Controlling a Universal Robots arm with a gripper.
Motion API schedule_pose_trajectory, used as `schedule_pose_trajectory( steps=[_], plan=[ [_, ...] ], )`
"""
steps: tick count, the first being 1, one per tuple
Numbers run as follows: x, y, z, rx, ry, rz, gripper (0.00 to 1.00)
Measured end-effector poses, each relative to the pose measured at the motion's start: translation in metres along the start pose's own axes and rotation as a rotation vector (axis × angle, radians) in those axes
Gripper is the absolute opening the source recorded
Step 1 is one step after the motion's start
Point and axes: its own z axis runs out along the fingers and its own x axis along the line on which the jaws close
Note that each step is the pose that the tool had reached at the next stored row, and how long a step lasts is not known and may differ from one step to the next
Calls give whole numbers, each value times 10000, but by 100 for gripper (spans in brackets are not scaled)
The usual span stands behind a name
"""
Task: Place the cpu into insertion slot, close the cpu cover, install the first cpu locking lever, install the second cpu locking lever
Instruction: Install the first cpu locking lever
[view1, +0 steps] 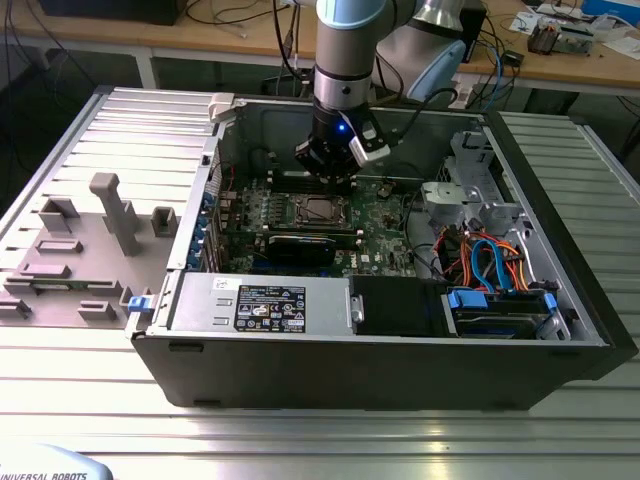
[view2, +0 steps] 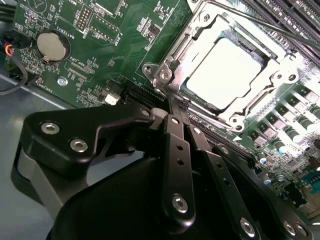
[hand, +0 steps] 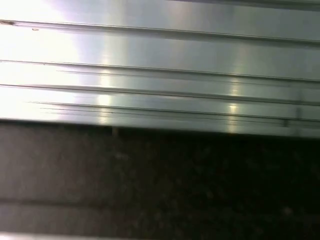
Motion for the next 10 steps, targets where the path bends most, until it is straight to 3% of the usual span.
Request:
schedule_pose_trajectory(
  steps=[10],
  plan=[
    [3, -43, -1, 2, 1, 1, 11]
  ],
)
